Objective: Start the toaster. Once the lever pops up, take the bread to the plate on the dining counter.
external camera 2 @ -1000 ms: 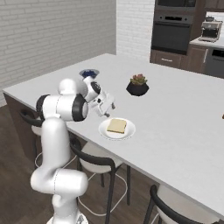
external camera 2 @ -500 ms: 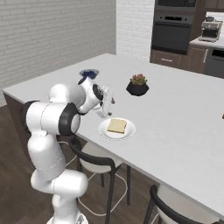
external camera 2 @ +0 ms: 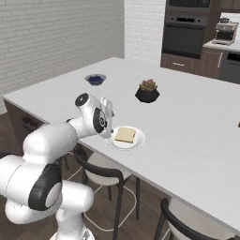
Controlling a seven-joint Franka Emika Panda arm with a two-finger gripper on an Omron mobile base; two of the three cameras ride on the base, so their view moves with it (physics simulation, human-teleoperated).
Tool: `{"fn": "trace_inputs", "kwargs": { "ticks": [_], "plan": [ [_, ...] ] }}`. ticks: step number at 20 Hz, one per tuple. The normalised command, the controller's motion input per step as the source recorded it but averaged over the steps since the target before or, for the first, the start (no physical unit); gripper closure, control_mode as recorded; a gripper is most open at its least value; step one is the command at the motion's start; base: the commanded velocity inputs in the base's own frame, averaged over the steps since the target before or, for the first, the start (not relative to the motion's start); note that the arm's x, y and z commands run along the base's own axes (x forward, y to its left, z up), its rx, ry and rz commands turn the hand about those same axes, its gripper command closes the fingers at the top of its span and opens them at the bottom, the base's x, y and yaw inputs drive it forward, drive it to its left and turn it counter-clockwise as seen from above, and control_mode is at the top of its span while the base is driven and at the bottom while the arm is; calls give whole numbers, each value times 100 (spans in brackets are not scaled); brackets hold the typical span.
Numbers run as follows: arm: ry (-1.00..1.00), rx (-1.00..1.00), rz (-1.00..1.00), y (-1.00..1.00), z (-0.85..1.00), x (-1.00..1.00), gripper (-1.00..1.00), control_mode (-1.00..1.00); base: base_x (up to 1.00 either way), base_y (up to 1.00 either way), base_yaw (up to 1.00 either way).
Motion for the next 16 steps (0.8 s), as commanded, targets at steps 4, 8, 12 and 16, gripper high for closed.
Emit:
{"fn": "trace_inputs", "kwargs": {
  "ticks": [4, 8, 12, 16],
  "plan": [
    [19, 1, 39, 39, 100, -100, -100, -100, 0, 0, 0],
    [18, 0, 37, 41, 57, -100, -100, -100, 0, 0, 0],
    [14, 0, 33, 39, 10, -100, -100, -100, 0, 0, 0],
    [14, -3, 33, 45, 0, -100, -100, -100, 0, 0, 0]
  ]
}}
